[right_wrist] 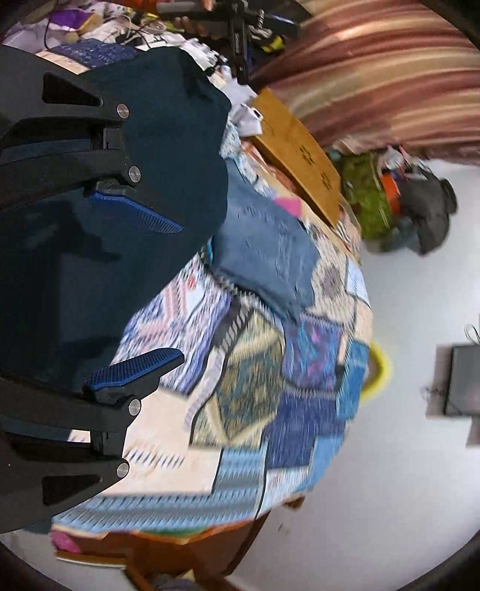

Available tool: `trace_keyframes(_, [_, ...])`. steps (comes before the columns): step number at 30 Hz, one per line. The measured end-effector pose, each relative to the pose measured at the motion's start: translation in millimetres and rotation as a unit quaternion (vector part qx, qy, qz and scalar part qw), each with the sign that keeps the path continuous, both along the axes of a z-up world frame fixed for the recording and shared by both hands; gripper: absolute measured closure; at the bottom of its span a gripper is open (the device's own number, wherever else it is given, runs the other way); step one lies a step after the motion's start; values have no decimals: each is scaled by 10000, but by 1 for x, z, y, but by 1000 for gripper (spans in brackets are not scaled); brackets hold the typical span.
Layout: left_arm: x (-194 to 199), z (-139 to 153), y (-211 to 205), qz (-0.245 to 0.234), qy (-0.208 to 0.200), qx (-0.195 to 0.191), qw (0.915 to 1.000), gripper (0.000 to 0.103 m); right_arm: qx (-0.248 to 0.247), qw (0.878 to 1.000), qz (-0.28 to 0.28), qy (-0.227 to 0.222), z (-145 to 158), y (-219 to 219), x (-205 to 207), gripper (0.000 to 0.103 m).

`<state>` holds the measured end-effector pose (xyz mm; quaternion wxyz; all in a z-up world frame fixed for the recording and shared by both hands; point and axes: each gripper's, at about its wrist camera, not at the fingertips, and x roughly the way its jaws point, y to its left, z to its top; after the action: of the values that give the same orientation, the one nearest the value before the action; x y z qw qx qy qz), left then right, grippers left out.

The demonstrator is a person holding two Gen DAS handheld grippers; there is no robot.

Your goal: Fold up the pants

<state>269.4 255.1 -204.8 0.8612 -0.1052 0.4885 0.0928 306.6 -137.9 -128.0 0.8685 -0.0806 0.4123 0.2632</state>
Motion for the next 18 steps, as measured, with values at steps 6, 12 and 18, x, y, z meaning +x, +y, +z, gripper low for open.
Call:
trace_keyframes(6, [21, -46, 31, -81, 625, -589, 9963, 16, 23, 9962, 531, 696, -33, 53, 33, 42])
trace_keyframes(12, [26, -81, 35, -122, 1003, -1107, 9887, 44, -19, 9922, 706, 1023, -55, 90, 61, 42])
trace_keyframes(18, [19, -81, 34, -140, 788, -1446, 9862, 72, -46, 9839, 785, 1607, -79, 111, 76, 55])
